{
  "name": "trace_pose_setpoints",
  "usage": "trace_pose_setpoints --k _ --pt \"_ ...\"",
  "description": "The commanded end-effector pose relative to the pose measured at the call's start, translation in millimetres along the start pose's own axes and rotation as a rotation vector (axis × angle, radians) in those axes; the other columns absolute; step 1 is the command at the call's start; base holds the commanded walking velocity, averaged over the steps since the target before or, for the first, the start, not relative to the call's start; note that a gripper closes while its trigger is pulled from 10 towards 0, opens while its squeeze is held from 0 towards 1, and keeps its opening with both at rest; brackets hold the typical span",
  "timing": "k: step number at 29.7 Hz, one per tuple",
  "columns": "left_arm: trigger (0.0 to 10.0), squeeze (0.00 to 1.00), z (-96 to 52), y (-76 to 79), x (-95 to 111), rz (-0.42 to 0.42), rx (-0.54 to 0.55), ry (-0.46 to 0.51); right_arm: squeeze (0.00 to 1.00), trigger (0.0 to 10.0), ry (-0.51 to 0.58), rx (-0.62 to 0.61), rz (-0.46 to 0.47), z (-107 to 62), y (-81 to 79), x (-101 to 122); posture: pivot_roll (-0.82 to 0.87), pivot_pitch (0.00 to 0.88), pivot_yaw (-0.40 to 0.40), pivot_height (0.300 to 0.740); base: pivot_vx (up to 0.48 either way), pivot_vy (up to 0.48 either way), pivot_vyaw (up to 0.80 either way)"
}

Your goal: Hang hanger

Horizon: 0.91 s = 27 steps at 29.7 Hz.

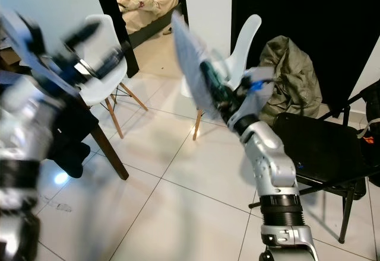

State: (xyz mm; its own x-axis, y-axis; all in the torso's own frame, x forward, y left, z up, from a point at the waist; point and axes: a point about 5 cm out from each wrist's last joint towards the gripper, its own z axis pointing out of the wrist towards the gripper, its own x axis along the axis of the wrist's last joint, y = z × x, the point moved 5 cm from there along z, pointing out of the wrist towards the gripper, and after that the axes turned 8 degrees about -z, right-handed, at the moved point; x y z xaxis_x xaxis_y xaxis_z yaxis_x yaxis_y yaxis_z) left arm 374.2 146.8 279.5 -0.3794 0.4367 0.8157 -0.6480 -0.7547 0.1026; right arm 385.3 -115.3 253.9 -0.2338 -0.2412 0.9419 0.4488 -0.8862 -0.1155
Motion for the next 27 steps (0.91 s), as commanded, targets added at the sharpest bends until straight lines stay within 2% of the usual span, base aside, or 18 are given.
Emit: trace_pose_setpoints --k 1,2,3,4,6,10,12,14,16,17,19,23,27 --pt "10.0 0.00 -0.4 1.1 -2.3 -0.027 0.037 0.034 0.00 0.0 0.053 0.040 0.026 3.9 -11.4 12.4 -0.01 0.044 0.065 0.740 0.000 0.000 0.00" --pt "10.0 0.00 -1.3 6.7 -18.5 -0.073 0.077 0.036 0.00 0.0 0.062 0.045 0.033 5.8 -14.8 15.2 -0.01 0.042 0.063 0.740 0.000 0.000 0.00" --pt "10.0 0.00 -1.3 6.7 -18.5 -0.073 0.077 0.036 0.00 0.0 0.062 0.045 0.033 5.8 -14.8 15.2 -0.01 0.042 0.063 0.740 0.000 0.000 0.00" --pt "10.0 0.00 0.0 15.6 -33.5 -0.094 0.094 0.031 0.00 0.0 0.066 0.052 0.040 7.4 -19.0 16.6 -0.02 0.041 0.064 0.740 0.000 0.000 0.00" --pt "10.0 0.00 4.8 26.4 -43.5 -0.148 0.134 0.055 0.00 0.0 0.068 0.066 0.053 9.4 -27.3 17.2 -0.02 0.040 0.065 0.740 0.000 0.000 0.00" --pt "10.0 0.00 8.9 31.3 -43.7 -0.158 0.130 0.068 0.00 0.0 0.066 0.078 0.060 9.5 -31.7 16.5 -0.03 0.036 0.066 0.740 0.000 0.000 0.00" --pt "10.0 0.00 20.5 42.2 -34.4 -0.166 0.101 0.108 0.00 0.0 0.044 0.095 0.074 8.0 -39.8 9.1 -0.03 0.030 0.068 0.740 0.000 0.000 0.00" --pt "10.0 0.00 20.5 42.2 -34.4 -0.166 0.101 0.108 0.00 0.0 0.044 0.095 0.074 8.0 -39.8 9.1 -0.03 0.030 0.068 0.740 0.000 0.000 0.00" --pt "10.0 0.00 25.2 47.0 -29.5 -0.157 0.086 0.121 0.00 0.0 0.029 0.099 0.079 6.8 -42.8 4.0 -0.03 0.031 0.069 0.740 0.000 0.000 0.00" --pt "10.0 0.00 29.2 50.8 -22.7 -0.112 0.071 0.129 0.00 0.0 0.010 0.111 0.089 4.8 -48.0 -2.4 -0.03 0.032 0.070 0.740 0.000 0.000 0.00" --pt "10.0 0.00 29.6 50.9 -18.7 -0.076 0.070 0.133 0.00 0.0 0.003 0.125 0.101 3.6 -52.8 -4.4 -0.03 0.032 0.072 0.740 0.000 0.000 0.00" --pt "10.0 0.00 29.5 50.8 -17.5 -0.066 0.072 0.136 0.00 0.0 0.001 0.130 0.105 3.2 -54.6 -4.9 -0.03 0.032 0.072 0.740 0.000 0.000 0.00" --pt "10.0 0.00 29.5 47.8 -15.7 0.022 0.094 0.138 0.00 0.0 -0.009 0.185 0.124 0.8 -69.8 -7.0 -0.03 0.035 0.073 0.740 0.000 0.000 0.00"
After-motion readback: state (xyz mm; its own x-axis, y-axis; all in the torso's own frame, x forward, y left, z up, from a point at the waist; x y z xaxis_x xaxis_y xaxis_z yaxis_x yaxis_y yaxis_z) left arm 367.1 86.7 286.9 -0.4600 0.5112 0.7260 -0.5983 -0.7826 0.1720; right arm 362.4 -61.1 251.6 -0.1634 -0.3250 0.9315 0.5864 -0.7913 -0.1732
